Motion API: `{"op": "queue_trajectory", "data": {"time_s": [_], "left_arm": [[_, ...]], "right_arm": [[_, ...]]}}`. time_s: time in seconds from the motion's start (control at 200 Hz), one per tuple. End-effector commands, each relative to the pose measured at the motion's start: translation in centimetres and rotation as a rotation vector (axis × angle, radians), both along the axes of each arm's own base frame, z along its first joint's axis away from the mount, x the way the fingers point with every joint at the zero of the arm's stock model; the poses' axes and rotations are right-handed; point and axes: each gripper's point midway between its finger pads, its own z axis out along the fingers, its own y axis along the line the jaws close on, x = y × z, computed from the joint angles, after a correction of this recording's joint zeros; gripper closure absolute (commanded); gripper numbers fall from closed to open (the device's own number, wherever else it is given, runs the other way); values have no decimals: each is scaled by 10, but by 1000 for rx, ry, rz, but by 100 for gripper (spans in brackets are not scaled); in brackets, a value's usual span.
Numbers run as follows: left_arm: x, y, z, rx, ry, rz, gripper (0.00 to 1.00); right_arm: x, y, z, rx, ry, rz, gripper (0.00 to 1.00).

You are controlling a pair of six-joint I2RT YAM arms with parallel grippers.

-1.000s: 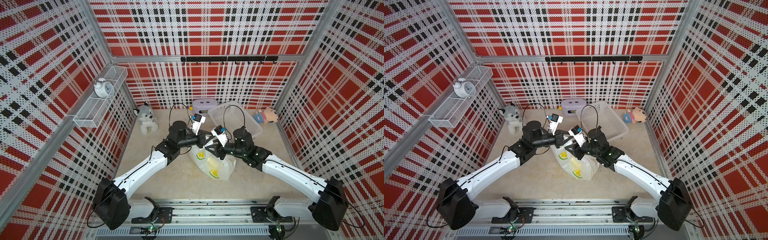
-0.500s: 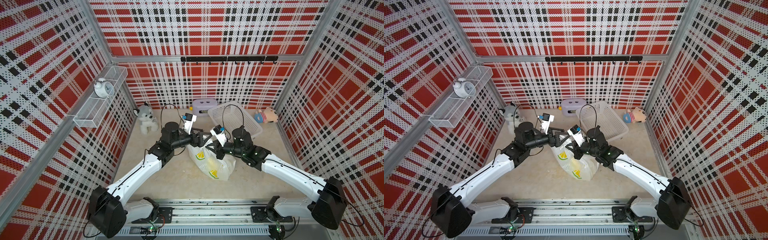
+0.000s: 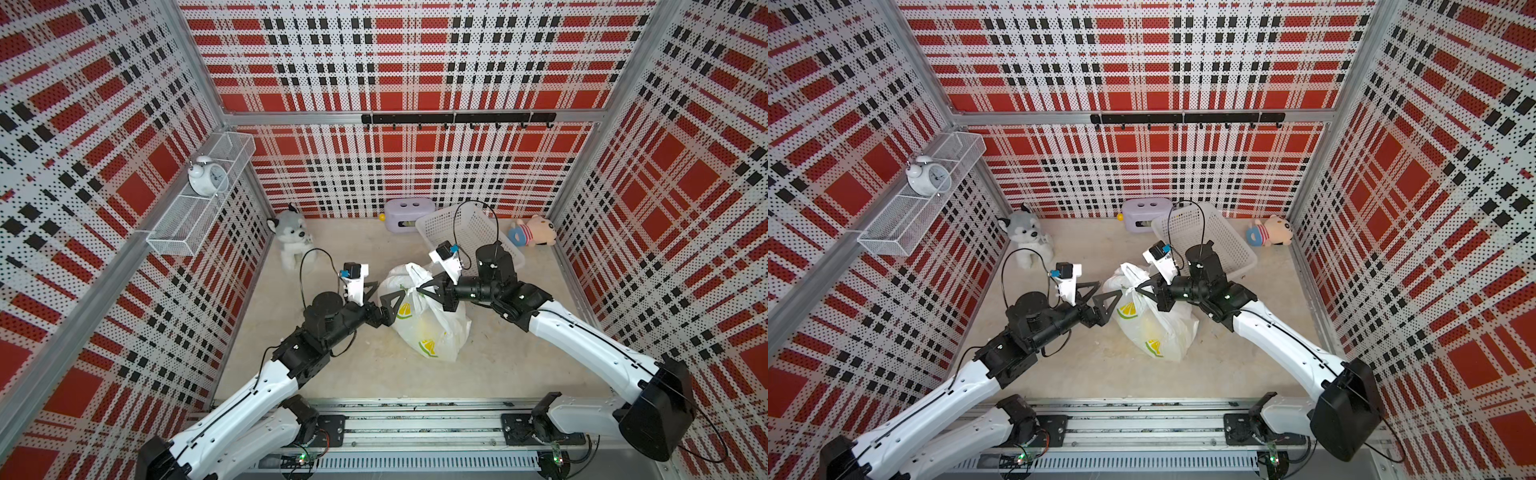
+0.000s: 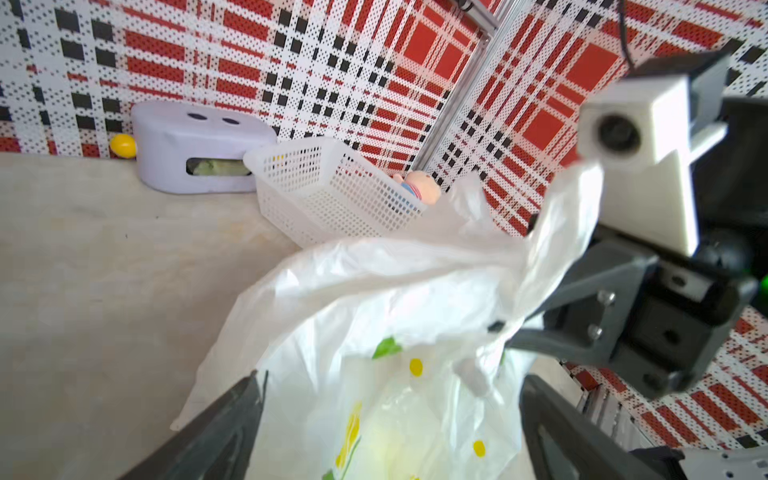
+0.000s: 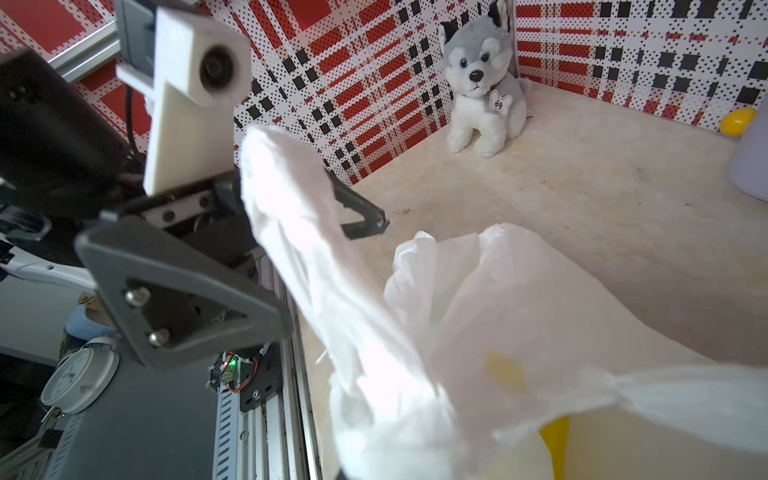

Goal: Place the banana into a plastic bag & tie a knot
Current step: Cross the plastic bag at the center of the board.

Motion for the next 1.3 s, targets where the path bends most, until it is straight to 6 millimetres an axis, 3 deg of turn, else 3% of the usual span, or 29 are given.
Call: {"op": "queue_trajectory", "data": {"time_s": [0.0, 0.17, 0.281, 0.436, 0.581, 0.787, 0.837, 0.892, 0.977, 1.037, 1.298], "left_arm": [[4, 10, -2, -28, -65, 134, 2], [8, 24, -25, 54, -162, 257, 2], [11, 33, -29, 76, -225, 298, 2], [14, 31, -28, 43, -296, 236, 2], [17, 18, -24, -10, -337, 82, 2], [17, -21, -24, -31, -316, -116, 0], [21, -28, -26, -30, -301, -132, 8], [25, -33, -28, -33, -286, -144, 25], [35, -29, -28, -40, -270, -101, 75], [40, -19, -25, -49, -271, -48, 100], [41, 22, -15, -64, -256, 125, 100]], "right_arm": [[-6, 4, 9, 24, 18, 63, 100], [-6, 7, 13, 28, 34, 88, 100], [-7, 9, 14, 27, 44, 99, 100], [-7, 10, 14, 19, 60, 106, 100], [-7, 10, 15, 10, 70, 106, 100], [-7, 10, 15, 4, 78, 110, 100], [-7, 10, 15, 1, 81, 113, 100], [-7, 10, 13, -4, 85, 112, 100], [-8, 9, 10, -19, 88, 113, 100], [-9, 7, 9, -28, 91, 113, 100], [-9, -5, 6, -57, 92, 102, 100]]}}
